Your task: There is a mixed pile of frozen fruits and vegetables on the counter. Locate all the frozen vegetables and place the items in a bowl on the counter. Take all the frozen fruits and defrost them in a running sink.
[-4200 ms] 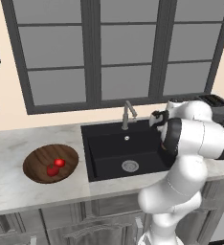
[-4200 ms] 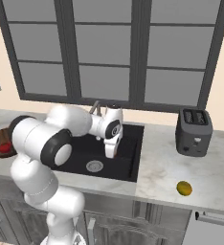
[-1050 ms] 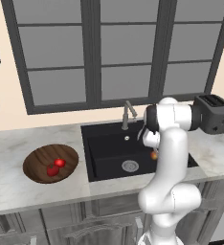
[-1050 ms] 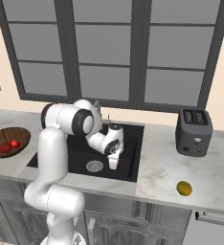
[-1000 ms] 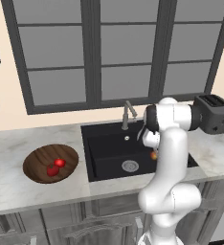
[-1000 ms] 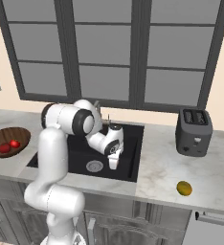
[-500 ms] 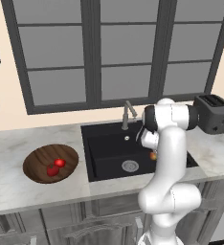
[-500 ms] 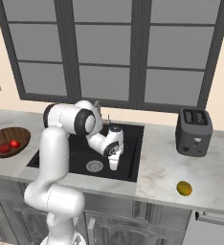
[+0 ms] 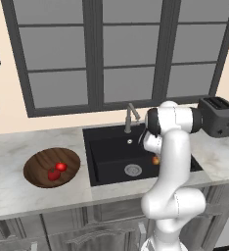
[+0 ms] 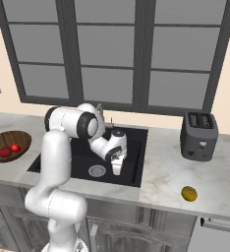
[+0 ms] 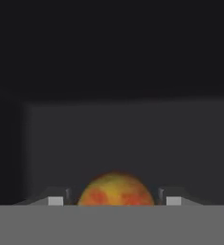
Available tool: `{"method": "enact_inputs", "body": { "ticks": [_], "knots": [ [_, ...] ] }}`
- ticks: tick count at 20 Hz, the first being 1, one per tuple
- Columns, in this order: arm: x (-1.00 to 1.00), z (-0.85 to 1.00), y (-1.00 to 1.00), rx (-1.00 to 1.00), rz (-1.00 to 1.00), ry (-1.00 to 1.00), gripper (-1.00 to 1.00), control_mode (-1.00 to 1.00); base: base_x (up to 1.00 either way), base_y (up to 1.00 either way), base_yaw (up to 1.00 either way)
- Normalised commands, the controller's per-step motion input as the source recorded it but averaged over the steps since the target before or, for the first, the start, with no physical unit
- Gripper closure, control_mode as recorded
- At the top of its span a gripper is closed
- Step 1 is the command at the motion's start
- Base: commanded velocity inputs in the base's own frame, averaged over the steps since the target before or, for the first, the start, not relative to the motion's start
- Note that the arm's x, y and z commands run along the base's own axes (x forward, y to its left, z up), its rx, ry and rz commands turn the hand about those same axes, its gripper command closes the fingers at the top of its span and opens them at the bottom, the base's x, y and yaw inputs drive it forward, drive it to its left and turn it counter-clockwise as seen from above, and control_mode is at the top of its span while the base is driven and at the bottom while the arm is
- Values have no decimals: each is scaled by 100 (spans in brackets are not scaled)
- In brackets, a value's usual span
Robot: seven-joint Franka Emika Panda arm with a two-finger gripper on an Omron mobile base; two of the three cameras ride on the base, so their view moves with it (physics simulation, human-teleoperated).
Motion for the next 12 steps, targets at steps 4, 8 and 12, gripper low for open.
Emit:
{"method": "enact_inputs", "body": {
  "ticks": [4, 8, 12],
  "knots": [
    [0, 0, 0, 0, 4, -7, -100, -100, 0, 0, 0],
    [-2, 3, -5, 0, 4, -11, -100, -100, 0, 0, 0],
    [-19, 15, -16, -2, 4, -10, -100, -100, 0, 0, 0]
  ]
}}
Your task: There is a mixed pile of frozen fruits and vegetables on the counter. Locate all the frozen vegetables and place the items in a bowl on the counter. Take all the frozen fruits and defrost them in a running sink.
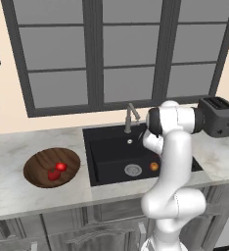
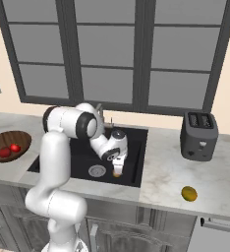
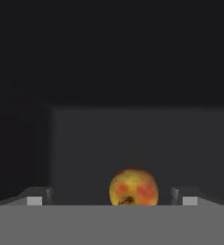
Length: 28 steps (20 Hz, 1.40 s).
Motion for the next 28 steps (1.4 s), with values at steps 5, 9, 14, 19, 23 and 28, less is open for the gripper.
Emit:
{"method": "enact_inputs", "body": {
  "ticks": [5, 9, 14, 19, 23, 28],
  "knots": [
    [-31, 30, -15, -5, 3, -10, -100, -100, 0, 0, 0],
    [-24, 50, -2, -9, 0, -12, -100, -100, 0, 0, 0],
    [-13, 58, 0, -9, 0, -11, -100, -100, 0, 0, 0],
    [-10, 58, -5, -8, 0, -9, -100, -100, 0, 0, 0],
    [-12, 56, -7, -6, 1, -8, -100, -100, 0, 0, 0],
    [-17, 56, -5, -1, 1, -2, -100, -100, 0, 0, 0]
  ]
}}
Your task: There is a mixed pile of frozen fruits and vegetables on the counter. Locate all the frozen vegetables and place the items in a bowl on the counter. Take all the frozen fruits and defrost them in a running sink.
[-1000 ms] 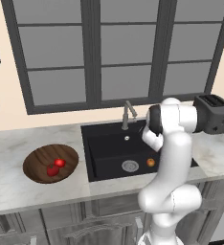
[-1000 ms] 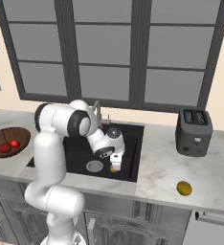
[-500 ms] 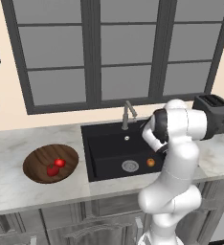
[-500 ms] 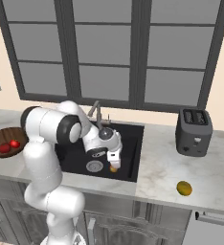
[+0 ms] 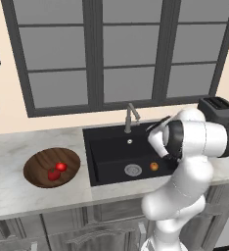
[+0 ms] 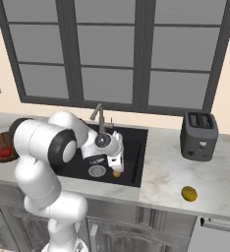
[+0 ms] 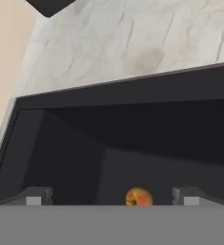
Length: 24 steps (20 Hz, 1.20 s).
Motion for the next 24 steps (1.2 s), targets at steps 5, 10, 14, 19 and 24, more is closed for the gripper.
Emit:
{"method": "enact_inputs", "body": {
  "ticks": [5, 10, 14, 19, 24],
  "knots": [
    [-9, 57, -7, 3, 0, 10, -100, -100, 0, 0, 0],
    [11, 92, -7, 6, 0, 27, -100, -100, 0, 0, 0],
    [25, 99, -4, 5, 0, 30, -100, -100, 0, 0, 0],
    [19, 96, -4, 6, 0, 32, -100, -100, 0, 0, 0],
    [11, 86, -1, 9, 0, 35, -100, -100, 0, 0, 0]
  ]
}}
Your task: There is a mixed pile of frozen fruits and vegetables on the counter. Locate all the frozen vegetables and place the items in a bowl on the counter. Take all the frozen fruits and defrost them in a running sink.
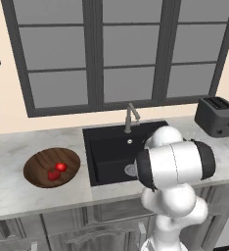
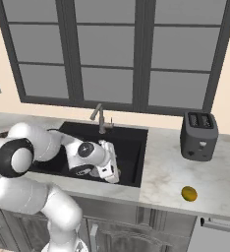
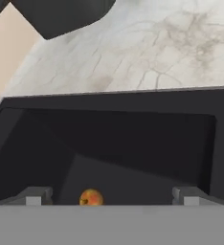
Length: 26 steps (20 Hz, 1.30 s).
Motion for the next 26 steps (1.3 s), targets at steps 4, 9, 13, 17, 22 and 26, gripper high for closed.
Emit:
{"method": "enact_inputs", "body": {
  "ticks": [4, 9, 13, 17, 22, 26],
  "knots": [
    [4, 87, -3, 12, 0, 34, -100, -100, 0, 0, 0],
    [0, 79, -5, 13, 0, 36, -100, -100, 0, 0, 0],
    [0, 58, -14, 16, 0, 36, -100, -100, 0, 0, 0],
    [0, 11, -2, 9, 0, 25, -100, -100, 0, 0, 0],
    [-11, 0, 0, 0, 0, 1, -100, -100, 0, 0, 0],
    [-26, 0, 0, 0, 0, 0, -100, -100, 0, 0, 0]
  ]
}}
